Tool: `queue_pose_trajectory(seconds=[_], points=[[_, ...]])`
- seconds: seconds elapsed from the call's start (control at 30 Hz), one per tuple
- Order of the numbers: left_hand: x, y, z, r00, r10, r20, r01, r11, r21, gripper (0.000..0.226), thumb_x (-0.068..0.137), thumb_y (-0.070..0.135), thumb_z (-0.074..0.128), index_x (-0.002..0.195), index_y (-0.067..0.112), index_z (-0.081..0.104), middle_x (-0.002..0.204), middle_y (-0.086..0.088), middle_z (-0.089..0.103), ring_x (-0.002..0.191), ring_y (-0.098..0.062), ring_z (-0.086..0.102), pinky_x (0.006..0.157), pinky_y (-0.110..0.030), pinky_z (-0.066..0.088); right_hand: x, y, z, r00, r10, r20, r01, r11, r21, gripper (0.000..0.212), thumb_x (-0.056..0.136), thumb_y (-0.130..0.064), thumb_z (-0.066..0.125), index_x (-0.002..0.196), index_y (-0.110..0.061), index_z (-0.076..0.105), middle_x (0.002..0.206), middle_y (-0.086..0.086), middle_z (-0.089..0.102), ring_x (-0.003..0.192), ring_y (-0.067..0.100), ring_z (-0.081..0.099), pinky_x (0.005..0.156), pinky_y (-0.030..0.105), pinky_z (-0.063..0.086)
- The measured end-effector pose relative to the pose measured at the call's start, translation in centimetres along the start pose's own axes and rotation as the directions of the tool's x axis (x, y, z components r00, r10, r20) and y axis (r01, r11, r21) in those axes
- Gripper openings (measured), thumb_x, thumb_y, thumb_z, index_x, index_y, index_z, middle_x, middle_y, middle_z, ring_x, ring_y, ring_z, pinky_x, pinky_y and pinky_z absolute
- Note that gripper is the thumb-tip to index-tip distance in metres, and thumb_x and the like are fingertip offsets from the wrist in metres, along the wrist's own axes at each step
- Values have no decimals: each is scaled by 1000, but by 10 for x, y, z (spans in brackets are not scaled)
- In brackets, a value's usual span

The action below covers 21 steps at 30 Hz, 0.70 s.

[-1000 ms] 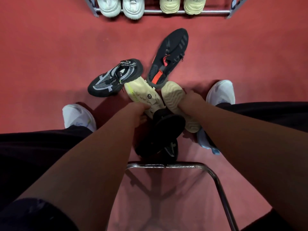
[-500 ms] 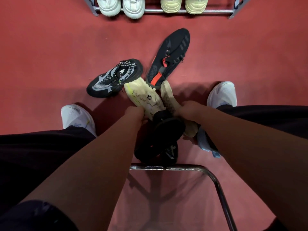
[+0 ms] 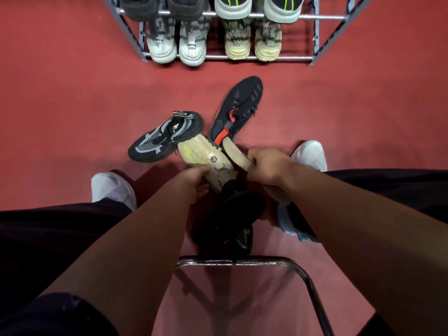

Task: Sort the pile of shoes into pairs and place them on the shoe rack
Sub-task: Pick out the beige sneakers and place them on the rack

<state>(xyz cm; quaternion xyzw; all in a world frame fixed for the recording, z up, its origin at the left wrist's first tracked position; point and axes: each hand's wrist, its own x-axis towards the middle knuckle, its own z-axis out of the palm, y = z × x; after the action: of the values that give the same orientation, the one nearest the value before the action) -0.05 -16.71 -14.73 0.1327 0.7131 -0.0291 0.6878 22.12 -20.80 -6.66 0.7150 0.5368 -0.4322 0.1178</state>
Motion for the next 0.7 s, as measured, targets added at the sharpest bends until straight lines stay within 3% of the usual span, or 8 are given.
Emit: queue_pose_trajectory(seconds=[0.07,0.13,0.23,0.33,0.47,0.57,0.63,0.7], points=[[-6,3,2,997,49,-57,-46,998,50,11,99,29,65,98,19,62,92,1,65,75,-13,58,67,-28,48,-4,-8,-6,999,-20,-46,19,1000,-7,29,80,-32,75,98,-25,52,93,-4,61,88,24,59,70,28,37],[-14,10,1,980,127,-151,-111,988,109,22,86,31,72,100,14,67,90,-4,69,74,-19,64,69,-30,54,-9,-15,-13,994,-16,-106,19,1000,22,32,83,-42,75,97,-26,51,89,-5,61,84,23,57,69,28,38],[-33,24,-11,897,288,-336,-162,920,356,61,78,50,68,126,12,69,120,-10,74,105,-30,72,98,-38,56,-13,-25,-27,991,22,-129,-15,998,55,34,82,-34,79,101,-23,52,90,-3,61,89,26,63,69,28,40],[-66,49,-21,804,471,-364,-329,861,388,54,94,45,59,133,8,63,132,-13,68,121,-33,64,105,-36,49,-17,-37,-40,979,23,-201,-8,997,74,28,86,-22,73,105,-18,54,99,4,64,94,30,62,72,33,44],[-96,74,-46,759,560,-332,-457,821,341,41,85,40,60,108,6,68,105,-10,73,104,-31,70,95,-40,56,-22,-55,-50,944,17,-329,55,976,209,23,88,-8,57,109,-16,64,110,13,67,97,37,66,76,33,49],[-95,64,-69,718,618,-320,-556,786,269,16,74,34,63,83,21,60,82,-1,69,77,-25,67,78,-44,60,-20,-66,-50,898,29,-439,107,954,281,26,91,-4,56,113,-14,67,118,17,64,99,39,66,77,29,45],[-84,53,-84,705,646,-292,-613,762,206,11,75,32,64,83,25,61,79,-1,69,69,-22,60,73,-47,58,-14,-70,-47,873,24,-487,136,947,291,33,91,-3,57,120,-13,67,126,16,61,111,37,62,83,24,39],[-74,48,-88,731,632,-256,-617,773,145,23,81,30,63,104,30,70,98,-3,76,80,-22,65,88,-51,60,-6,-73,-41,892,-14,-451,156,948,278,48,89,-3,58,135,-15,63,138,13,58,126,35,56,98,22,38]])
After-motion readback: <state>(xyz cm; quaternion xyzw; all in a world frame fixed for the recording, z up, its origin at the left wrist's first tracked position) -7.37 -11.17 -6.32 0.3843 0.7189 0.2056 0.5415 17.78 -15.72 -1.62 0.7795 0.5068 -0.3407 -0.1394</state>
